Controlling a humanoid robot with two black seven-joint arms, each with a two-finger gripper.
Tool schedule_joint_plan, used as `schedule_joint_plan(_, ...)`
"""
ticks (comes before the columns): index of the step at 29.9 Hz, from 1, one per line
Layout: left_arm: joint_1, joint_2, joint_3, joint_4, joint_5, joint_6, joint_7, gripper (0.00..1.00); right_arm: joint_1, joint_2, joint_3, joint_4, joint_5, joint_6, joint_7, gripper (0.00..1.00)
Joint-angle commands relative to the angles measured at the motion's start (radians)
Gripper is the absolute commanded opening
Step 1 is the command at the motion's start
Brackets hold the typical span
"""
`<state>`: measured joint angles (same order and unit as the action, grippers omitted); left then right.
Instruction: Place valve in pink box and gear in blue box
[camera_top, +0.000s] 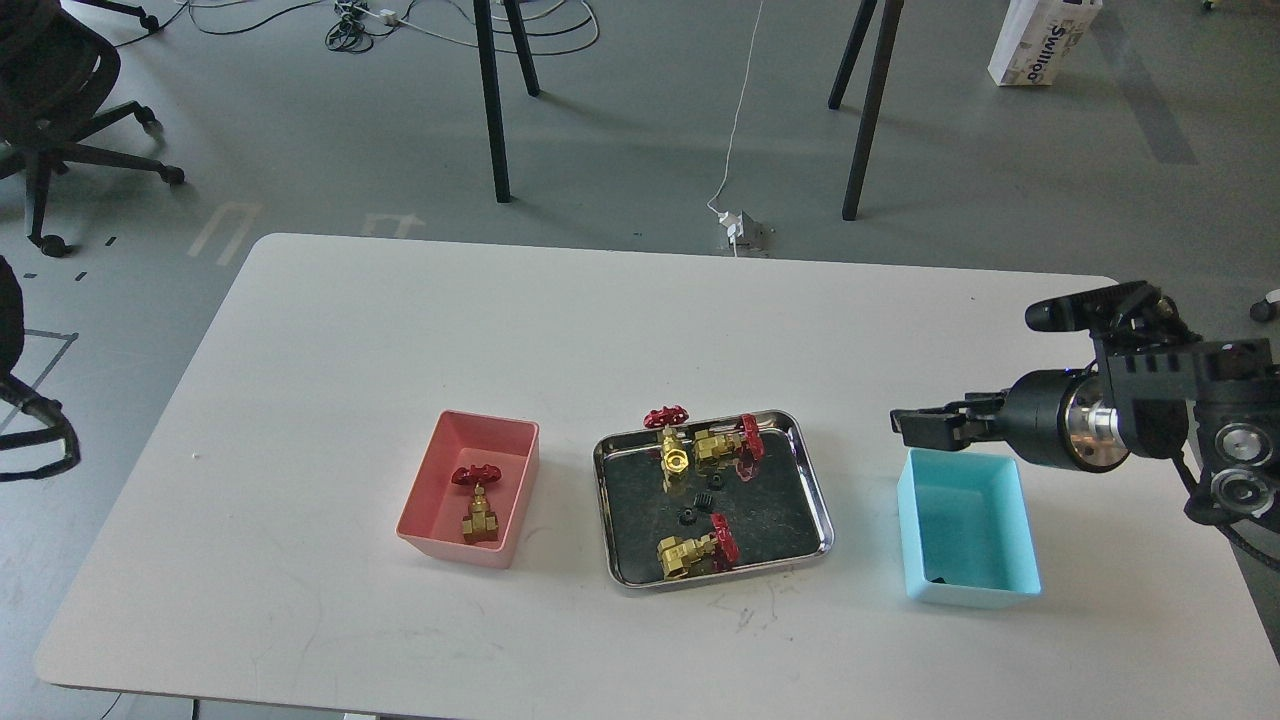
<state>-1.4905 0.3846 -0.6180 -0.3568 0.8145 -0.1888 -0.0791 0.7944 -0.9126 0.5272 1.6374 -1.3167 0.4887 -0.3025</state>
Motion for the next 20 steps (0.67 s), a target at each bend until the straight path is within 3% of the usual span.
schedule_joint_plan(1,0.006,-0.094,0.050,-0.002,-0.005,0.037,-0.001,0.99,0.060,0.081,0.183,-0.245,0.204,0.000,-0.009,0.89)
schedule_joint_plan(3,0.013,-0.153,0.057,-0.002,-0.005,0.077,0.002,0.99,0.113,0.185,0.262,-0.377,0.243,0.000,-0.009,0.89)
schedule_joint_plan(6,0.042,-0.226,0.084,-0.002,-0.003,0.098,0.001,0.99,0.181,0.311,0.365,-0.563,0.249,-0.108,-0.009,0.89)
schedule_joint_plan(12,0.076,-0.280,0.129,-0.059,-0.001,0.100,-0.002,0.99,0.276,0.454,0.496,-0.884,0.399,-0.488,-0.004,0.97)
schedule_joint_plan(15,0.076,-0.282,0.129,-0.059,-0.001,0.098,0.002,0.99,0.295,0.485,0.501,-0.935,0.500,-0.587,-0.009,0.99)
schedule_joint_plan(20,0.069,-0.274,0.129,-0.059,-0.001,0.097,0.010,0.99,0.261,0.485,0.491,-0.959,0.588,-0.621,-0.004,0.99)
